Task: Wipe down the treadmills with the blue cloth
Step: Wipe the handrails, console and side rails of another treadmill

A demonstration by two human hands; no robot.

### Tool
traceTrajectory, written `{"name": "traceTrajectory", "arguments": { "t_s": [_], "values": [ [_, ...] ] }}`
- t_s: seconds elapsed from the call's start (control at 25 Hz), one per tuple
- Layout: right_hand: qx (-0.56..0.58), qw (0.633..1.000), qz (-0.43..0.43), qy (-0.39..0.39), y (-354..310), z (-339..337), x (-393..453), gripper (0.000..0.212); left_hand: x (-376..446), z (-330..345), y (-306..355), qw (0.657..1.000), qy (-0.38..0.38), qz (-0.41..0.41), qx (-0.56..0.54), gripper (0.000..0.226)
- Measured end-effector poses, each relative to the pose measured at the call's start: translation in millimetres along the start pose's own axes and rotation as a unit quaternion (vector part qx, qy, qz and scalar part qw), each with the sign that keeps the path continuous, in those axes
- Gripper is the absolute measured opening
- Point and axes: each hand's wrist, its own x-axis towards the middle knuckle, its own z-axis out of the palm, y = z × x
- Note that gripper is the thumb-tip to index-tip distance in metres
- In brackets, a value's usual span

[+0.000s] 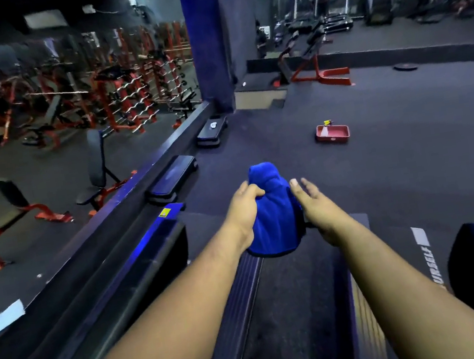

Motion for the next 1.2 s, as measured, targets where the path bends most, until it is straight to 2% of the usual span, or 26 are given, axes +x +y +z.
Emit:
{"name": "traceTrajectory", "arguments": {
  "t_s": [0.04,0.16,0.24,0.32,0.44,0.56,0.64,0.8,0.92,1.04,1.2],
  "values": [
    [0.024,1.000,0.011,0.008,4,-7,14,0.085,19,7,0,1.000,-0.019,-0.011,-0.012,0.021],
    [0.110,0.994,0.006,0.023,5,-26,55,0.056,75,27,0,0.994,-0.082,-0.072,-0.017,0.027],
    [0.125,0.991,-0.013,0.037,1,-41,87,0.058,114,43,1,0.990,-0.112,-0.077,-0.022,0.032],
    [0.123,0.988,-0.035,0.084,-8,-52,114,0.061,150,57,-2,0.990,-0.123,-0.061,-0.030,0.033],
    [0.192,0.972,-0.067,0.121,-27,-70,167,0.048,214,70,-7,0.989,-0.141,-0.052,-0.016,0.044],
    [0.212,0.971,-0.069,0.088,-46,-86,240,0.039,295,75,-14,0.995,-0.086,-0.040,0.039,0.037],
    [0.186,0.978,-0.066,0.064,-54,-90,291,0.034,342,69,-19,0.998,-0.046,-0.021,0.038,0.029],
    [0.121,0.990,-0.067,0.000,-75,-63,409,0.029,423,22,-27,0.997,0.063,0.003,0.053,0.034],
    [0.043,0.989,-0.094,-0.103,-93,6,486,0.022,456,-40,-24,0.983,0.180,0.004,0.028,0.040],
    [-0.035,0.967,-0.159,-0.197,-107,93,527,0.021,466,-108,-20,0.964,0.255,-0.006,-0.068,0.030],
    [-0.069,0.930,-0.205,-0.299,-128,208,548,0.031,451,-200,-3,0.934,0.310,0.009,-0.181,0.027]
  ]
}}
